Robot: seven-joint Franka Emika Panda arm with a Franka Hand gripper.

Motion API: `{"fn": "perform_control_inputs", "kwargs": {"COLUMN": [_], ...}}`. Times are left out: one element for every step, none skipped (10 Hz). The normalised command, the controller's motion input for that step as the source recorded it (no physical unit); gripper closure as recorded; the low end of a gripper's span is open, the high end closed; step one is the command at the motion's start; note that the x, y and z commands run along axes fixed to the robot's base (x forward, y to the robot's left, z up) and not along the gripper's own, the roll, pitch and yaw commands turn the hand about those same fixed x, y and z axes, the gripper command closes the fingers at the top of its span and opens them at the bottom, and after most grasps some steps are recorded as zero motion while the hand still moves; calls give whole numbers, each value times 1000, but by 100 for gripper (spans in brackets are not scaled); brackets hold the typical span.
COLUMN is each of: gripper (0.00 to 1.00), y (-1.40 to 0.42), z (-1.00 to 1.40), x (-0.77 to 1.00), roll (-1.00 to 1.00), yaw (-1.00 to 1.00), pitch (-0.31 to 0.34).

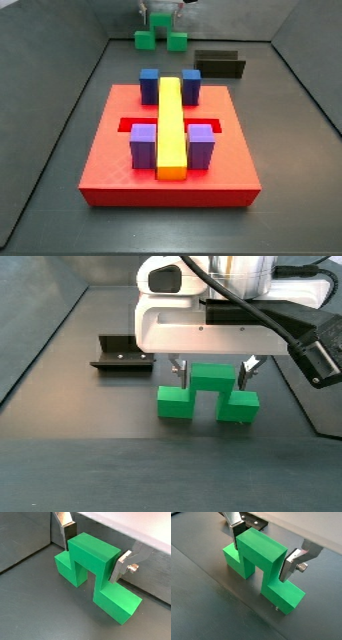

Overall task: Pick up the green object. Move up. Move to above the board. Insert the green object.
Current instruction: Pick up the green object.

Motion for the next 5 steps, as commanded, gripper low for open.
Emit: {"fn": "perform_control_inputs", "kwargs": {"gripper": [0,100,100,100,100], "y": [0,0,0,0,0], "z": [0,0,0,0,0], "x": [0,0,0,0,0], "roll": [11,0,0,0,0], "yaw": [0,0,0,0,0], "pitch": [0,0,0,0,0]}}
